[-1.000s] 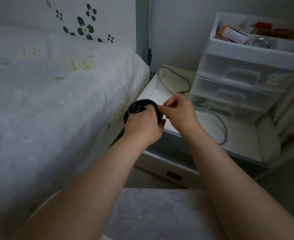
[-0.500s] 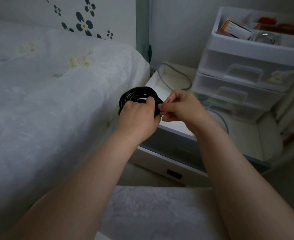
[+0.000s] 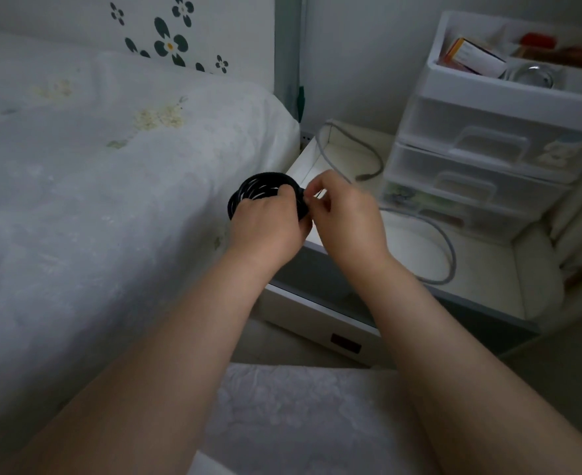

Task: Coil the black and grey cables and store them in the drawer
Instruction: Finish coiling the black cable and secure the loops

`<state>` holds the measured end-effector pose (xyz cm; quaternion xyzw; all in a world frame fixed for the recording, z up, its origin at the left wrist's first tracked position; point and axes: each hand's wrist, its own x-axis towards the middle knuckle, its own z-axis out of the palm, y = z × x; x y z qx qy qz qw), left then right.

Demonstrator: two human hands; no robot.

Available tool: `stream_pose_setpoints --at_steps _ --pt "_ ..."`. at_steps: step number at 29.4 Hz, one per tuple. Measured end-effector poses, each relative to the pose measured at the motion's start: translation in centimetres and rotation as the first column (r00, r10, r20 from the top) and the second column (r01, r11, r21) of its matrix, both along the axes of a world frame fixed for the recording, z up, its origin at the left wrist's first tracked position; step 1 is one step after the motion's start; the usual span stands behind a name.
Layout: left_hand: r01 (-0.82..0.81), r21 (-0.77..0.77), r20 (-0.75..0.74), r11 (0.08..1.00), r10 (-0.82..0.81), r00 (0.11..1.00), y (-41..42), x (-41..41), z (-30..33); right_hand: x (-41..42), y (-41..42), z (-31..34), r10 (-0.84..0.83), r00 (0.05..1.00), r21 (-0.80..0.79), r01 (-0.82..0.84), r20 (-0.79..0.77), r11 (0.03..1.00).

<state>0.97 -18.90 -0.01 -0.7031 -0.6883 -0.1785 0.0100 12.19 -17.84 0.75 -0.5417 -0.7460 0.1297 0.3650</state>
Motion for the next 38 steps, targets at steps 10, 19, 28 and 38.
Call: stream_pose_setpoints --at_steps 10,19,28,38 --pt "0.067 -0.174 0.088 0.982 -0.052 0.995 0.6 -1.7 0.7 1.8 0.9 -0.1 0.239 0.93 0.079 -0.27 0.28 0.96" --pt "0.306 -0.199 0.264 0.931 -0.25 0.932 0.9 -3.0 0.6 2.9 1.5 0.4 0.39 0.919 0.076 -0.393 0.058 0.916" --pt "0.4 -0.235 0.451 0.886 -0.265 0.852 0.2 -2.8 1.7 2.4 0.8 1.1 0.313 0.949 0.188 -0.315 0.038 0.93" --pt "0.378 -0.245 0.412 0.893 -0.257 0.874 -0.2 -2.9 2.0 2.0 -0.2 0.9 0.199 0.908 0.285 -0.314 0.368 0.906"
